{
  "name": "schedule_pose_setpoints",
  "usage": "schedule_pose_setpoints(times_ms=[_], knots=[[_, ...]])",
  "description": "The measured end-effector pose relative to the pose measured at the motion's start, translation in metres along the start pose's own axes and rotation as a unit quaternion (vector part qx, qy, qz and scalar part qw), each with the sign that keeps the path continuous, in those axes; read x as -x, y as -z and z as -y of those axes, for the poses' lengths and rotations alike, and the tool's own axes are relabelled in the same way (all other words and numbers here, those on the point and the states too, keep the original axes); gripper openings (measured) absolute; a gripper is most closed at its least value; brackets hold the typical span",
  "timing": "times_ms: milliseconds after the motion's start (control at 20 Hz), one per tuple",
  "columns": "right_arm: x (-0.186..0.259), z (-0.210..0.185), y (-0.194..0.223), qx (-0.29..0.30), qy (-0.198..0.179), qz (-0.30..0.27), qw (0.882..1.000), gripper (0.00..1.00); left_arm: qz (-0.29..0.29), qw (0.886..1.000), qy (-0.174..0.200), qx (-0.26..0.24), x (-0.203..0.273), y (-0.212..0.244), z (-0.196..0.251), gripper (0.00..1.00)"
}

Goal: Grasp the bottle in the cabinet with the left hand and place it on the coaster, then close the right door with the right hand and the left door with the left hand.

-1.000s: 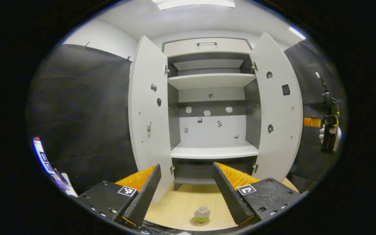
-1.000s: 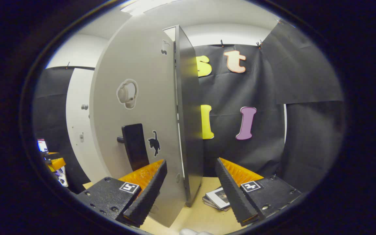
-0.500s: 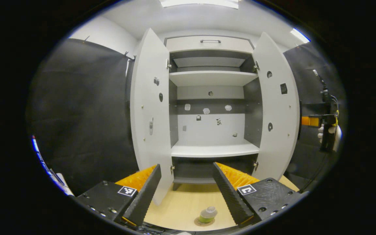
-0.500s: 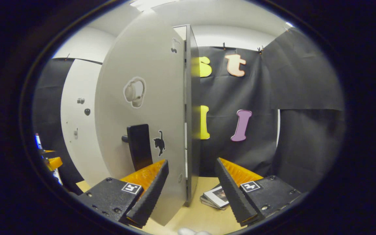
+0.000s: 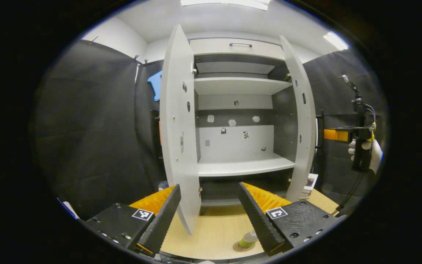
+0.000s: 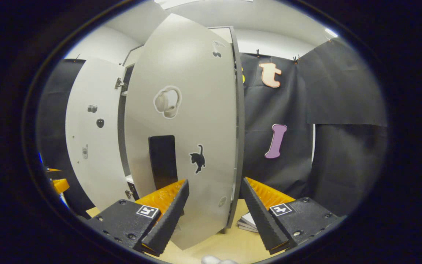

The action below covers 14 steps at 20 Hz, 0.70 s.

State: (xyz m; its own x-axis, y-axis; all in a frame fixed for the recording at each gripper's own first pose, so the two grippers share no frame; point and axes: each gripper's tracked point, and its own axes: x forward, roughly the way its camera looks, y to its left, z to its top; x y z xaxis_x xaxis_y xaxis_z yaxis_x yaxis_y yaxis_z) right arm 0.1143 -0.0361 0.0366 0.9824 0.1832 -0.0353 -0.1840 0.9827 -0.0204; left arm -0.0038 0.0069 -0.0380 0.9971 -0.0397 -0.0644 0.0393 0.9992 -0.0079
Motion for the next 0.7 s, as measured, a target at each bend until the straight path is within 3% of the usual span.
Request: schedule_pose_setpoints(times_ms=[250, 300, 350, 700], knots=[[-0.004, -0.043, 0.004, 0.016, -0.039, -0.008, 0.999, 0.92, -0.005, 1.000, 0.004, -0.006, -0.005, 0.005, -0.013, 0.99], [-0.002, -0.048, 0.004, 0.018, -0.041, -0.008, 0.999, 0.96, -0.005, 1.000, 0.004, -0.006, -0.008, 0.005, -0.015, 0.99], [0.000, -0.051, 0.004, 0.018, -0.041, -0.007, 0.999, 0.92, -0.006, 1.000, 0.004, -0.006, -0.008, 0.006, -0.018, 0.99], [0.021, -0.073, 0.014, 0.032, -0.036, -0.004, 0.999, 0.99, -0.002, 1.000, -0.008, -0.008, -0.013, 0.005, -0.050, 0.98]])
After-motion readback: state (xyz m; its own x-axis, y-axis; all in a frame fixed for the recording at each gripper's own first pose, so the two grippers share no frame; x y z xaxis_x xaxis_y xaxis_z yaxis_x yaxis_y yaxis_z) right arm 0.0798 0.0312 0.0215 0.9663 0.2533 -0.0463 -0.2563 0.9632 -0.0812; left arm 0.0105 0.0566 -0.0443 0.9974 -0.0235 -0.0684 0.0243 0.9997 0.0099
